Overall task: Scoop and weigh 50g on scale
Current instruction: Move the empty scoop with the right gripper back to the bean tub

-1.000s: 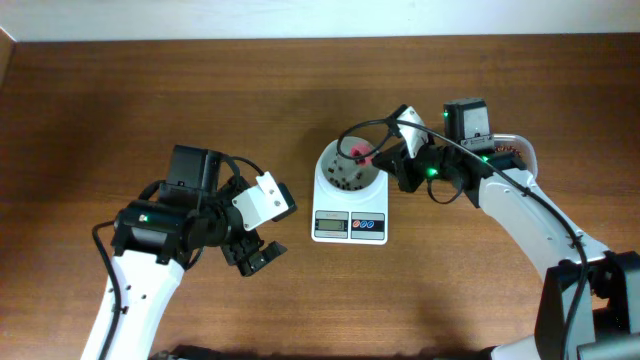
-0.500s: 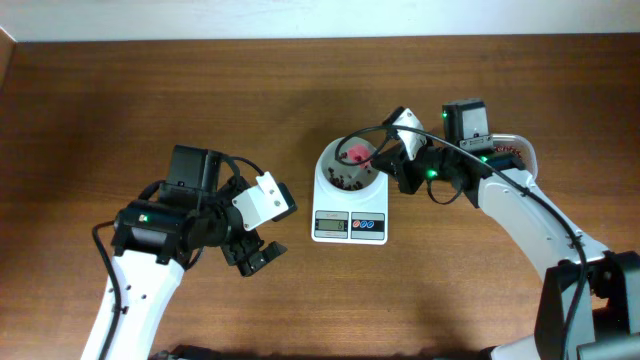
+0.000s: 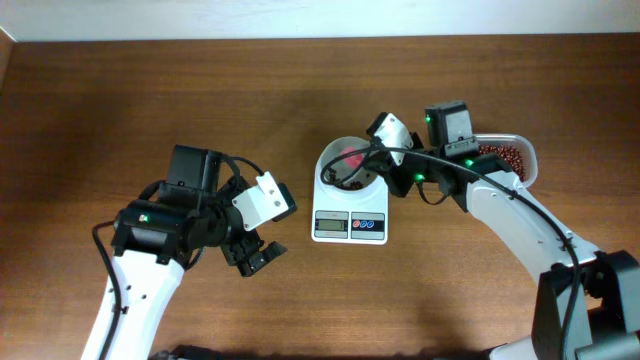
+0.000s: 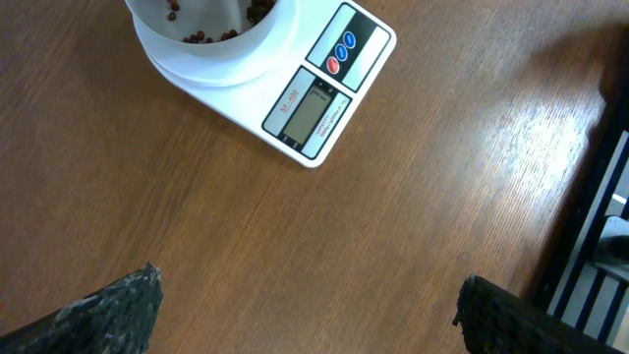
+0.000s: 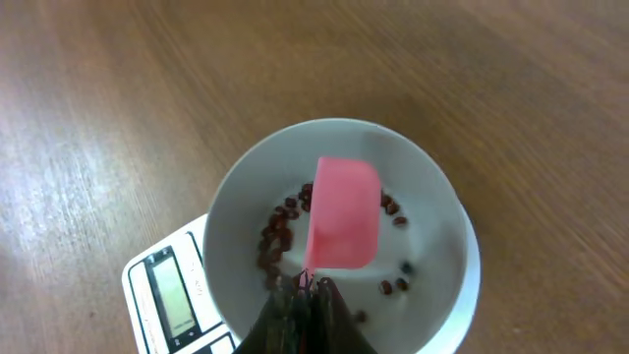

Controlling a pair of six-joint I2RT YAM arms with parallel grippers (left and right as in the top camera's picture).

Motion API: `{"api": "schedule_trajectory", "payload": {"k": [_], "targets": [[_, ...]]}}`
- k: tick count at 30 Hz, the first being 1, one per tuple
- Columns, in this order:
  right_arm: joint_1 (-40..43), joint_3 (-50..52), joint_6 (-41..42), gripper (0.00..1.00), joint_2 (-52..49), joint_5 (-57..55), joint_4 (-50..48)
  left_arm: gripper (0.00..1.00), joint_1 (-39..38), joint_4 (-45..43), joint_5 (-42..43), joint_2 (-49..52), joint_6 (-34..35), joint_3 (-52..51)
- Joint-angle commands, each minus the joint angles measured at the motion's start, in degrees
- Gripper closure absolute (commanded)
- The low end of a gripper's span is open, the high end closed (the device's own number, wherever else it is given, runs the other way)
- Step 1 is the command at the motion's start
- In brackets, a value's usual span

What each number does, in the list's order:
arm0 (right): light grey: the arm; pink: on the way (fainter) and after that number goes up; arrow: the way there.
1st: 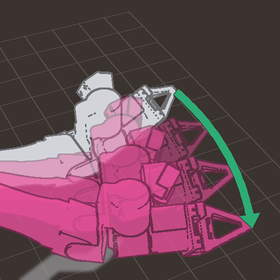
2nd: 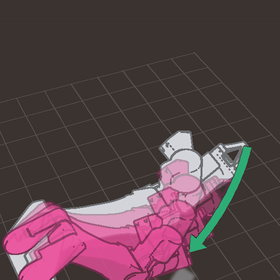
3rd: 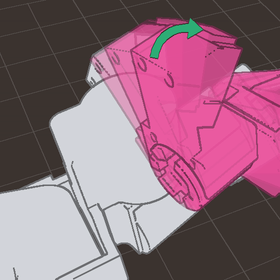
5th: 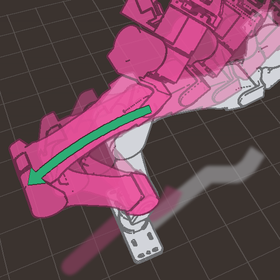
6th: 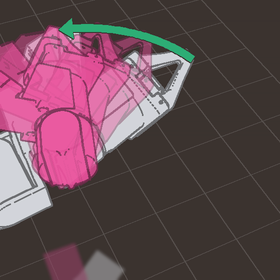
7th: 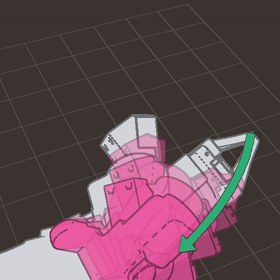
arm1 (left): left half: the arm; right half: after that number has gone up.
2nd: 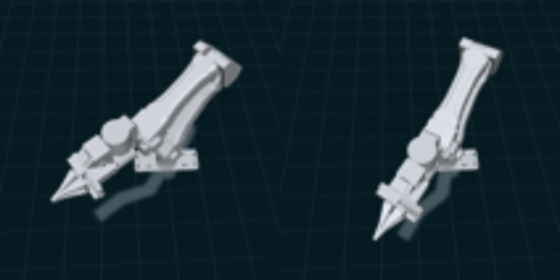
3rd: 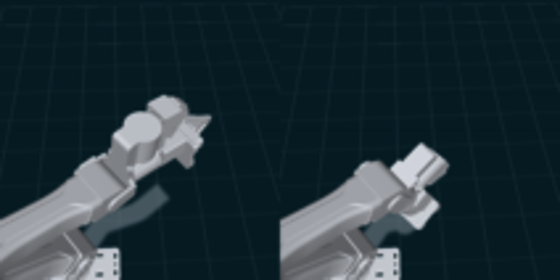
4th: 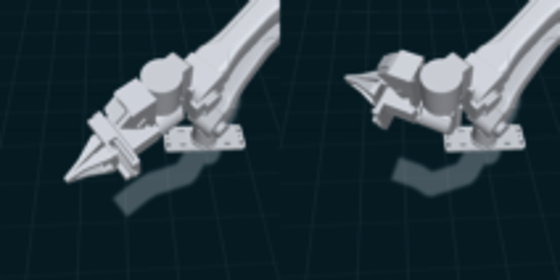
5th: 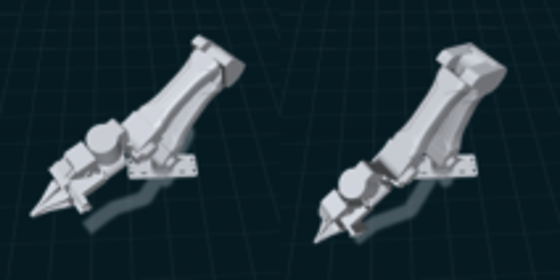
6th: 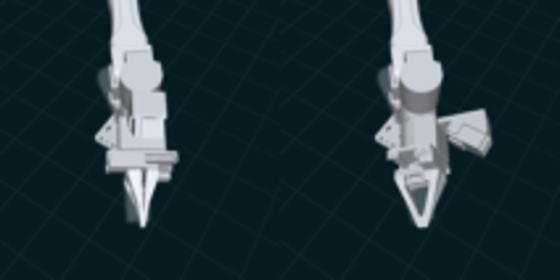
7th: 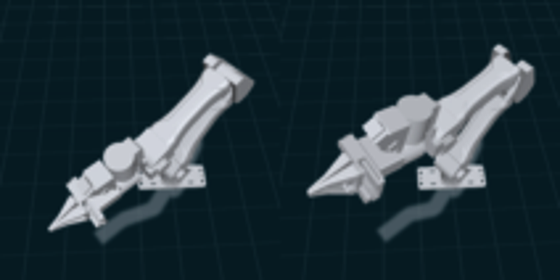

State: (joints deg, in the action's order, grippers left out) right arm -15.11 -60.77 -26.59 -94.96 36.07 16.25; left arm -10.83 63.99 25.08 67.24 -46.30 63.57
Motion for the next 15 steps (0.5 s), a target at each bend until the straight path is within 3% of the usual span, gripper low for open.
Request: {"api": "schedule_trajectory", "payload": {"k": [1, 6, 9, 15], "targets": [[-0.15, -0.81, 2.47, 0.96, 2.89, 4.24, -0.11, 0.01, 0.24, -0.07, 0.63, -0.07, -0.96, -0.59], [2.67, -0.79, 3.32, 0.96, 14.88, 3.04, 1.46, 0.01, 0.24, -0.09, 0.63, -0.07, -0.94, -0.59], [8.04, -0.79, 3.32, 0.96, 19.96, -6.58, 7.26, 0.01, 0.24, -0.09, 0.63, -0.07, -0.96, -0.59], [19.52, -0.7, 3.32, 0.96, 19.8, -20.72, 15.15, 0.01, 0.24, -0.09, 0.63, -0.07, -0.96, -0.59]]}}
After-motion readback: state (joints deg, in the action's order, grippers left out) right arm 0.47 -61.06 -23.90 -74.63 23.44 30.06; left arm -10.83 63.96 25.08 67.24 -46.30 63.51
